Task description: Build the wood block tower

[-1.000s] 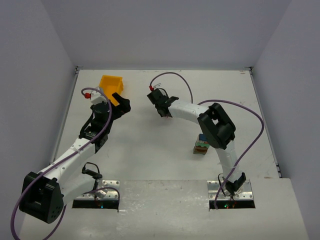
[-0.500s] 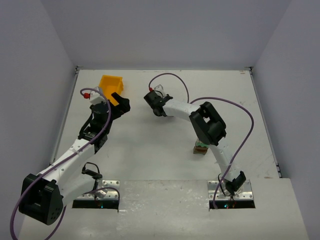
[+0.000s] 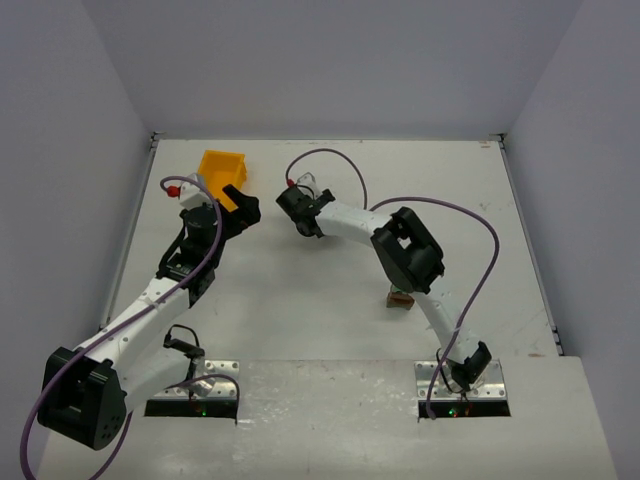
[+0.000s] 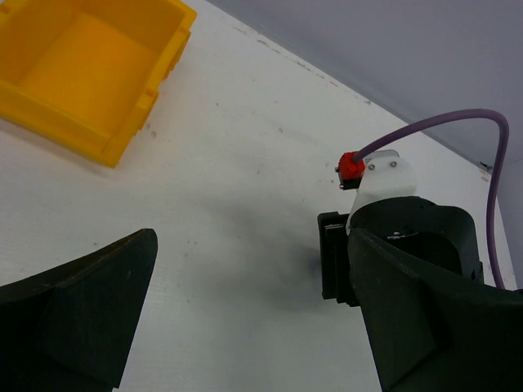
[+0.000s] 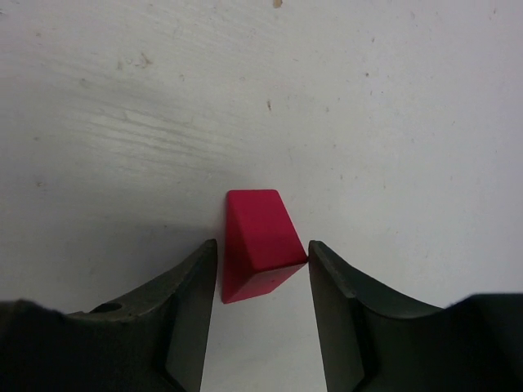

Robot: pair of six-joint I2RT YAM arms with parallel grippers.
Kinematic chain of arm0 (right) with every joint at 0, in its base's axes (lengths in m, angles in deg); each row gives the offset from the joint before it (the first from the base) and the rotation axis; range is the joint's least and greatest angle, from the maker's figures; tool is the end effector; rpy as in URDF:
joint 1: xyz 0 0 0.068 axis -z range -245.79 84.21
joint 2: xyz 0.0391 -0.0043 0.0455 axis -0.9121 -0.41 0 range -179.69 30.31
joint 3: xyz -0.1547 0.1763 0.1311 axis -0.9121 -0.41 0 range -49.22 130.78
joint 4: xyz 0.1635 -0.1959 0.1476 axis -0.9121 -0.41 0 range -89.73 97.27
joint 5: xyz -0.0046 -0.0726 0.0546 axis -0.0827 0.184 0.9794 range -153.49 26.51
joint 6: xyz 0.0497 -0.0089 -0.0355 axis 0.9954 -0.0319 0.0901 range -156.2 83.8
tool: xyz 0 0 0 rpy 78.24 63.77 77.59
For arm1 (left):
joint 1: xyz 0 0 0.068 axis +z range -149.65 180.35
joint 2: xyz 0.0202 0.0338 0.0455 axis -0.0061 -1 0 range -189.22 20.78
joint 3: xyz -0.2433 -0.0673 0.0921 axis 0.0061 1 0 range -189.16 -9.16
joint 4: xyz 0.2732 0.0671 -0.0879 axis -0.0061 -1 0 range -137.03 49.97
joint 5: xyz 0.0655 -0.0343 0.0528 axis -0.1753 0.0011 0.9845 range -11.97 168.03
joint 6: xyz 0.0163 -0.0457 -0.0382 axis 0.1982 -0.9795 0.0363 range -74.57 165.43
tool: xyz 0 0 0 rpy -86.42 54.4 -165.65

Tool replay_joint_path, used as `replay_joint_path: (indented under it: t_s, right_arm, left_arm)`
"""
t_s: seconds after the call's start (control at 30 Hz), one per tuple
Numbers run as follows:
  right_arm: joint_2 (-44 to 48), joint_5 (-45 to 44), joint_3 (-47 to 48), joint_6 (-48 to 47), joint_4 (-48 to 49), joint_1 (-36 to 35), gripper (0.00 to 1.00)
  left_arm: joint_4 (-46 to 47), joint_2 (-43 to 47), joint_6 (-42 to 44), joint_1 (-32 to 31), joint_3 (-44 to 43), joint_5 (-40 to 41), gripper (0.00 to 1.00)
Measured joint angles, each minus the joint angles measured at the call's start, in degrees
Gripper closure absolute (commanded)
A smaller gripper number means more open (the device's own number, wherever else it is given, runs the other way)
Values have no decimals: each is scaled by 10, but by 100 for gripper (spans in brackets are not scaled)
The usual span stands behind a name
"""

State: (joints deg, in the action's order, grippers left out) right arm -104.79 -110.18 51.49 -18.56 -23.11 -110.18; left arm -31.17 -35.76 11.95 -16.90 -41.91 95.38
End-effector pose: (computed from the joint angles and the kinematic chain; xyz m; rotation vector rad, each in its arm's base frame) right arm 0.3913 0.3355 0.0921 -0.3156 2.2866 -0.5850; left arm 0.2637 -0.0674 0.2415 -0.4683 1.7723 -0.3483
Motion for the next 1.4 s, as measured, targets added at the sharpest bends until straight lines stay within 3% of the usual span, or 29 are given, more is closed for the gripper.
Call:
replay_joint_path:
  t_s: [0.4,0.6,1.1,1.27,1.4]
  right_arm:
    - [4,6,0,8,0,-20,37]
    - [27,28,-19,48,9,-11,1]
    - [95,154,-118,174,60,40,1]
    - [117,177,-157,207,80,64,18]
    - [119,194,-166,224,94,72,20]
  left_arm:
    - [0,-5,0,0,0,-1,0]
    - [1,-5,0,0,1,-3,0]
    - [4,-5,0,0,3,-7,0]
    - [4,-7,0,0,3,-10,0]
    - [4,-10,0,0,3,-11,0]
